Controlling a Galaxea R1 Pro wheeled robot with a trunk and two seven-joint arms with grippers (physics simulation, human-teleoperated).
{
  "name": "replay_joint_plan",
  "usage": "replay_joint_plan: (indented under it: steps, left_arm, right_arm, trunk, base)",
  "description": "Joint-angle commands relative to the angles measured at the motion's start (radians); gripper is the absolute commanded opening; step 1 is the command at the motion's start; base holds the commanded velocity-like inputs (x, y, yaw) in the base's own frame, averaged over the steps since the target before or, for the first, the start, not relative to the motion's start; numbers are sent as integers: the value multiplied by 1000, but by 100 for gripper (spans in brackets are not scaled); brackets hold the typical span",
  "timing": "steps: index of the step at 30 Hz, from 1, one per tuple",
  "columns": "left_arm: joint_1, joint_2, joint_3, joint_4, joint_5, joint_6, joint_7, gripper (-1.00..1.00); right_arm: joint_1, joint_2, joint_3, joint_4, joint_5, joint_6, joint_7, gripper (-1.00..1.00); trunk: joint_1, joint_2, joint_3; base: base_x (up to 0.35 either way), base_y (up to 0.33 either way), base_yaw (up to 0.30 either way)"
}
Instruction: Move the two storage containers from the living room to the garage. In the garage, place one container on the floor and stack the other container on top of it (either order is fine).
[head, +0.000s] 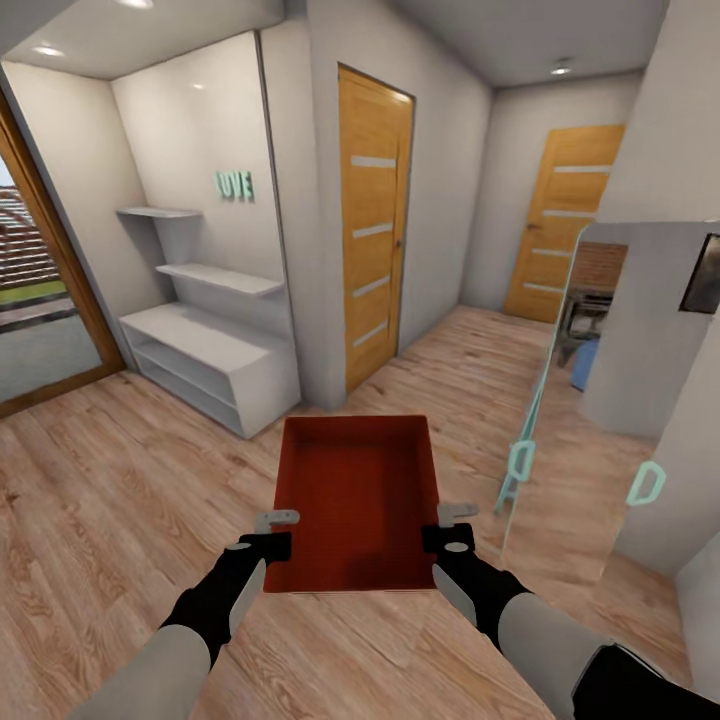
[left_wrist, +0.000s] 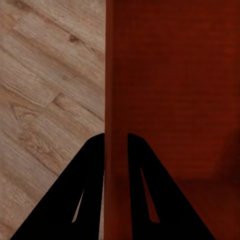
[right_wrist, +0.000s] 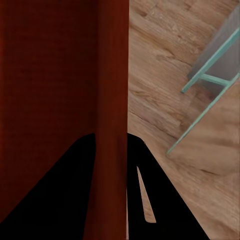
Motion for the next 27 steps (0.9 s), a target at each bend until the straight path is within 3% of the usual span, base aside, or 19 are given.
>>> replay_joint_plan:
  steps: [1, 27]
  left_arm:
    - [-1, 1, -8, -4, -4, -21, 12, -100]
    - [-1, 1, -8, -4, -4, -21, 12, -100]
  right_arm:
    - [-1, -1, 14, 27, -25, 24, -11, -100]
    - [-1, 0, 13, 27, -25, 25, -12, -100]
  trunk:
    - [1, -2, -2]
    - [1, -2, -2]
  base:
    - [323, 79, 0]
    - [323, 79, 0]
